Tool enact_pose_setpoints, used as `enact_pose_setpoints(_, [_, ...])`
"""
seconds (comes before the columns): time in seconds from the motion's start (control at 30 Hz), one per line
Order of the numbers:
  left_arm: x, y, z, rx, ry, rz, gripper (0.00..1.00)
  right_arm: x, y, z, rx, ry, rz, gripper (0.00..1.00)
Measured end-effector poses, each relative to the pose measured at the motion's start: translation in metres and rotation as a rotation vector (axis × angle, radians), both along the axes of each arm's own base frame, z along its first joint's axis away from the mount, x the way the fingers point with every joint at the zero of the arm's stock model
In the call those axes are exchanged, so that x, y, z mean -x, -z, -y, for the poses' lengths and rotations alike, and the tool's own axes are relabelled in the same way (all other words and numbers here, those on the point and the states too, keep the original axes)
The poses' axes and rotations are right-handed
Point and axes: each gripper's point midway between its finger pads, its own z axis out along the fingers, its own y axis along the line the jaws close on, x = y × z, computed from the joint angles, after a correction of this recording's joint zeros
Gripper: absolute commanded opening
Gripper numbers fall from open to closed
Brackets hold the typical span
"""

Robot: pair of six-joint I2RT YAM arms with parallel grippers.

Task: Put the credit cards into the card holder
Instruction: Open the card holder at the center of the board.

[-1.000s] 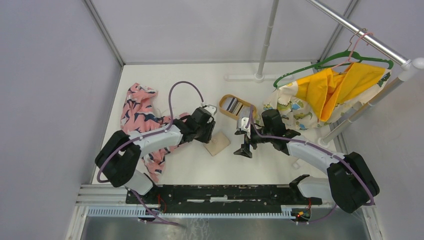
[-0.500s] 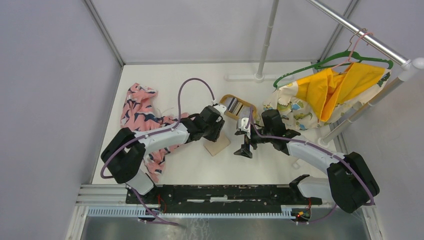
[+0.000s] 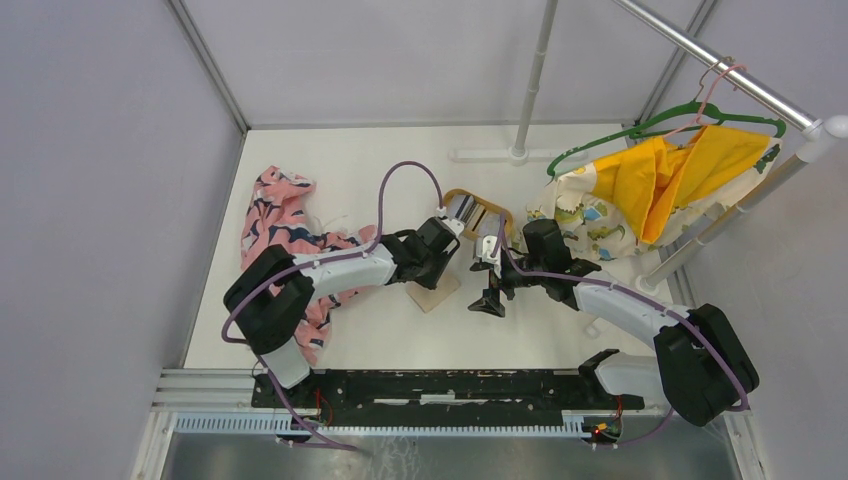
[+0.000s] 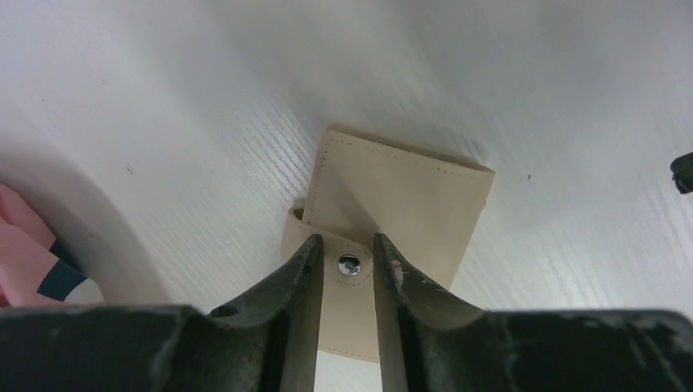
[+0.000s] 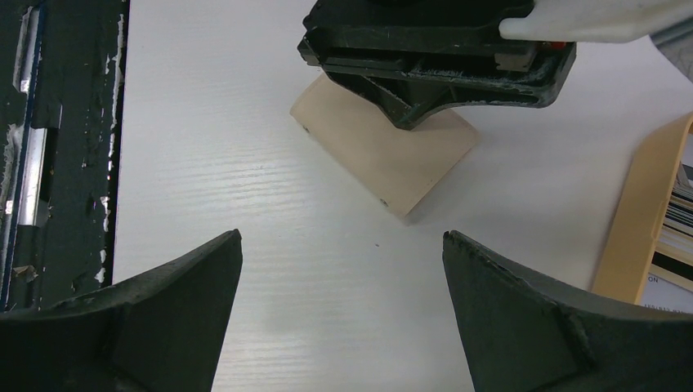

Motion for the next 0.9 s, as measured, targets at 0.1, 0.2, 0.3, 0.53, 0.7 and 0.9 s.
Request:
enact_pose_setpoints(0.1, [-0.0003,0.0000,-0.0008,-0.013,0.006,-0.002,0.38,-0.0001,0.0001,0.0001,0.001,0.001,0.000,0.98])
enact_pose_setpoints(0.2, [-0.0005,0.0015,-0.0012,-0.022,0.009,-0.006,0.41,-0.0003,0.0003,0.0003,0.002,0.002,0.000,0.98])
enact_pose_setpoints(0.3, [0.0004,0.0020,-0.0021,-0.027,0.011,-0.010,0.40,-0.0003,0.0003,0.0003,0.002,0.002,0.000,0.98])
enact_pose_setpoints(0.53, [0.0034,0.0039,-0.0062,-0.047,0.020,-0.021,0.30,-0.0003,0.0003,0.0003,0.002,0.002,0.000,0.98])
enact_pose_setpoints(0.7, [0.0034,0.0048,-0.0053,-0.053,0.030,-0.026,0.16,-0.0003,0.0004,0.0003,0.002,0.002,0.000,0.98])
enact_pose_setpoints(0.9, [0.0027,0.0040,-0.0030,-0.052,0.034,-0.031,0.02,0.0002,0.0009,0.0006,0.004,0.002,-0.003,0.98])
